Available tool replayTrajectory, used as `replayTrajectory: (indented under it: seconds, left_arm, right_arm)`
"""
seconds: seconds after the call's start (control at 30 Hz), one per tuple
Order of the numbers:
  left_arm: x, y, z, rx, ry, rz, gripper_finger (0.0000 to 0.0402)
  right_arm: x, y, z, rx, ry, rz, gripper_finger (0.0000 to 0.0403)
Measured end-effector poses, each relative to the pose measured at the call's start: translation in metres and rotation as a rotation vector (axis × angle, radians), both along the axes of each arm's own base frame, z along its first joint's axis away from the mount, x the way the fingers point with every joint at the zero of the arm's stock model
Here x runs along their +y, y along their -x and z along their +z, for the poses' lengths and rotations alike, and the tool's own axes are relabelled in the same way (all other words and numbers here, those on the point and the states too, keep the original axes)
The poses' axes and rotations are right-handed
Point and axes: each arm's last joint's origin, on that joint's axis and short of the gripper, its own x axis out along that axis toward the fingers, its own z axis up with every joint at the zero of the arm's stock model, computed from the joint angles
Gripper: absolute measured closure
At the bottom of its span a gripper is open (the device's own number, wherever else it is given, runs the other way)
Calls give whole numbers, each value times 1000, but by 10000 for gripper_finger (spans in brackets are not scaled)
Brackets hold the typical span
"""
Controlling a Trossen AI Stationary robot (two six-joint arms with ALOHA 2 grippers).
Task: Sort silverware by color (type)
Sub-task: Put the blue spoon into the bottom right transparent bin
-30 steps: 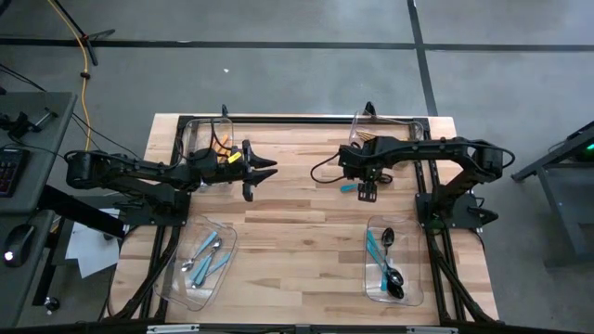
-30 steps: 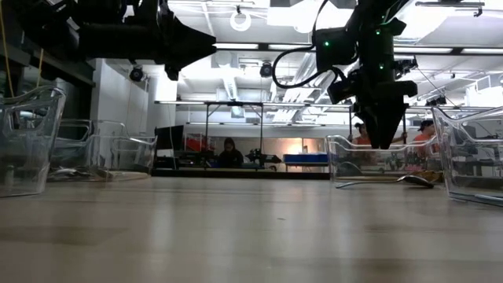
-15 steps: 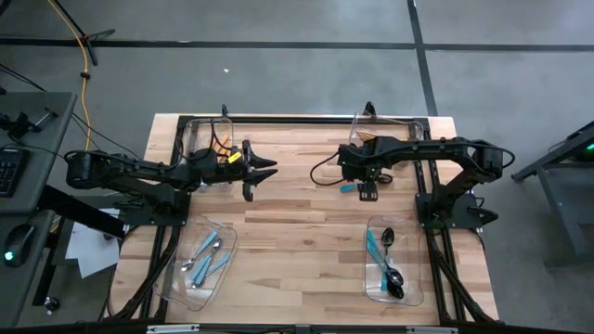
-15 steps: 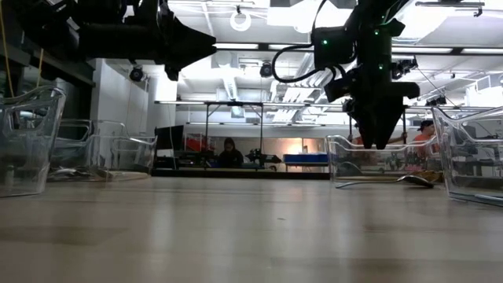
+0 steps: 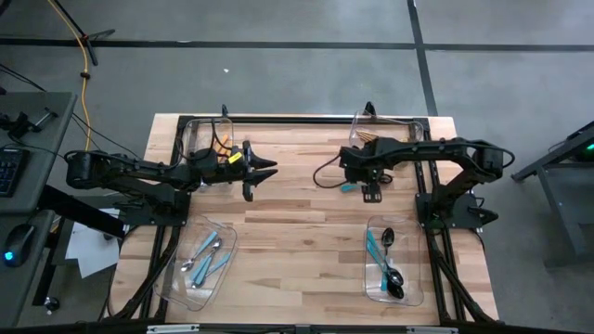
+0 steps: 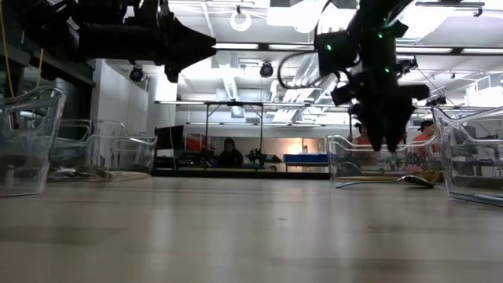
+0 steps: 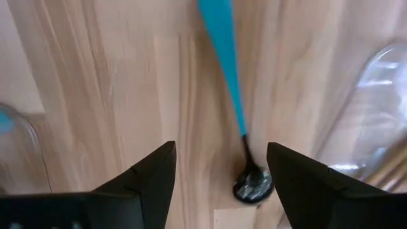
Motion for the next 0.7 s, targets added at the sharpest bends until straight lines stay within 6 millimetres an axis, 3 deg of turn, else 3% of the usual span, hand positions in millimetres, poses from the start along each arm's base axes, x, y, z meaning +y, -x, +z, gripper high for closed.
replayTrajectory:
  seconds: [0.27, 0.7]
  left_arm:
    - [0, 0, -1, 6, 0, 0, 295]
    - [0, 0, 0, 7, -26, 2, 295]
  right_arm:
    - [8, 30, -37, 149, -43, 48, 171]
    - [1, 16, -36, 34, 86, 128, 171]
